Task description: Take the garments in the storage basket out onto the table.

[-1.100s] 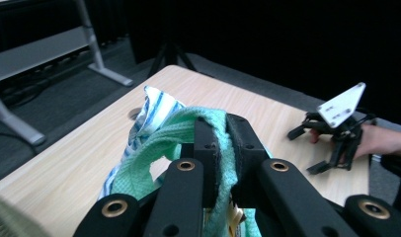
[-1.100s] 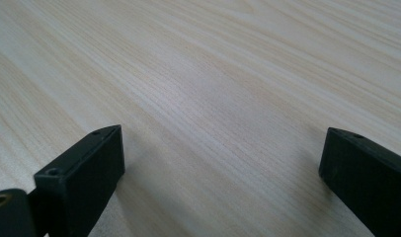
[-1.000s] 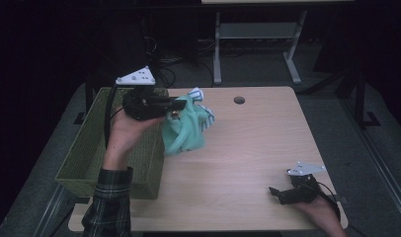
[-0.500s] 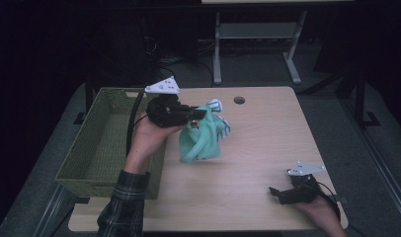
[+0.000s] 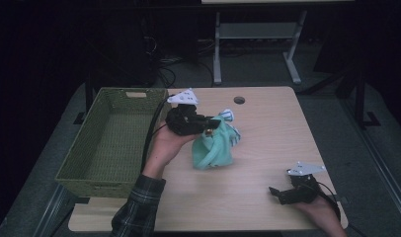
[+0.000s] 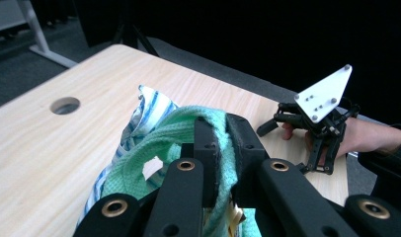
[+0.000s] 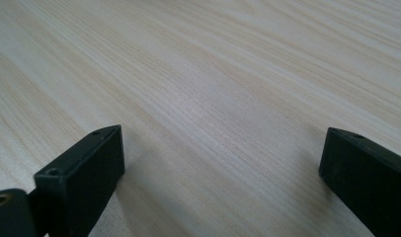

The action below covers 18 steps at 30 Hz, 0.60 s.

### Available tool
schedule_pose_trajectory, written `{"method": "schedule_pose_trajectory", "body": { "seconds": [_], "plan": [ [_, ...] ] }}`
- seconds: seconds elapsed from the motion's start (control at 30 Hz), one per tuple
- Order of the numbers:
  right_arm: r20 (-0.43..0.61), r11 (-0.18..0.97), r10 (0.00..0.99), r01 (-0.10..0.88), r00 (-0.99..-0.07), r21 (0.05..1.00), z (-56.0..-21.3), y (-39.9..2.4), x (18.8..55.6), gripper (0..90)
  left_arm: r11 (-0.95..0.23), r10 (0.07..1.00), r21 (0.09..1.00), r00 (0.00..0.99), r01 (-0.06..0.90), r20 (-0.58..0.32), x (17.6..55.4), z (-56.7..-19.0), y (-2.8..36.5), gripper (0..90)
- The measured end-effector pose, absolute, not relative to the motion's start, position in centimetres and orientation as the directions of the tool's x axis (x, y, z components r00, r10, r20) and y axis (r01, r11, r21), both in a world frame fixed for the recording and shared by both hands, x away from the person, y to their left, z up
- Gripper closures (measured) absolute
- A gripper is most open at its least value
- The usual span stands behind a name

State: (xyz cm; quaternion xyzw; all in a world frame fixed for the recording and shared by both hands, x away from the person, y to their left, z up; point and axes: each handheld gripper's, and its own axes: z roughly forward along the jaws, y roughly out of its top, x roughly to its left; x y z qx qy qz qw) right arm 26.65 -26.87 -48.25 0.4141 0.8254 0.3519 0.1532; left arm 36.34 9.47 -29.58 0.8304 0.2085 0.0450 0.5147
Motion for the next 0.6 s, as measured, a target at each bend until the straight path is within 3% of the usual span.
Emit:
{"method": "schedule_pose_trajectory", "body": {
  "seconds": [0.6],
  "plan": [
    [0.036, 0.411, 0.791, 0.575, -0.610, 0.707, -48.3, -26.9, 26.6, 3.1, -0.458, 0.401, 0.826, 0.905, 0.330, -0.140, 35.7, -34.9, 4.8, 83.2]
  ]
}}
